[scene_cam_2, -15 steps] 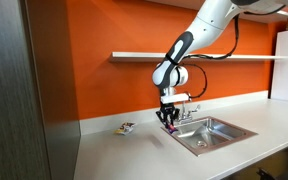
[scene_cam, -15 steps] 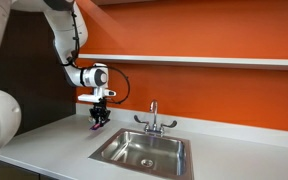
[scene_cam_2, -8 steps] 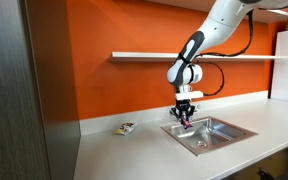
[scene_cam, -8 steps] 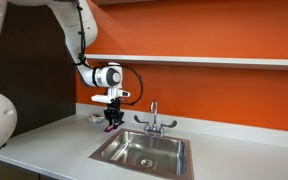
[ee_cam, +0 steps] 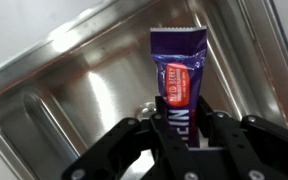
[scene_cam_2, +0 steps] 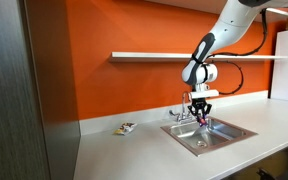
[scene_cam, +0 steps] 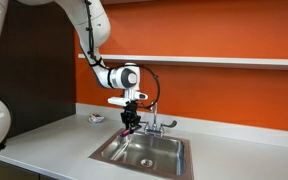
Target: Put the purple snack in the sink.
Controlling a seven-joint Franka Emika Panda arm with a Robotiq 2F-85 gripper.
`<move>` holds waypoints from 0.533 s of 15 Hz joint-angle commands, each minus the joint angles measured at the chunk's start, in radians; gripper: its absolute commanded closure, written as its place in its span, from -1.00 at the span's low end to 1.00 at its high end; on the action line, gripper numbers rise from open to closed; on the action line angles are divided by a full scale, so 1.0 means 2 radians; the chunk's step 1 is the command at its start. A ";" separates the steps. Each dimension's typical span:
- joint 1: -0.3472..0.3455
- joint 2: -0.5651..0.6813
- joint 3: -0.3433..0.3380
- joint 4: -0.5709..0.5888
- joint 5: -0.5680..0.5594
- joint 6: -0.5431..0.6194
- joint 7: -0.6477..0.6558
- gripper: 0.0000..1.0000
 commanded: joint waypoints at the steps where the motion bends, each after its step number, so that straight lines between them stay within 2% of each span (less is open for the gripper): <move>1: -0.018 0.016 -0.002 0.010 -0.006 0.008 0.005 0.82; 8: -0.029 0.092 -0.003 0.052 0.003 0.030 0.001 0.82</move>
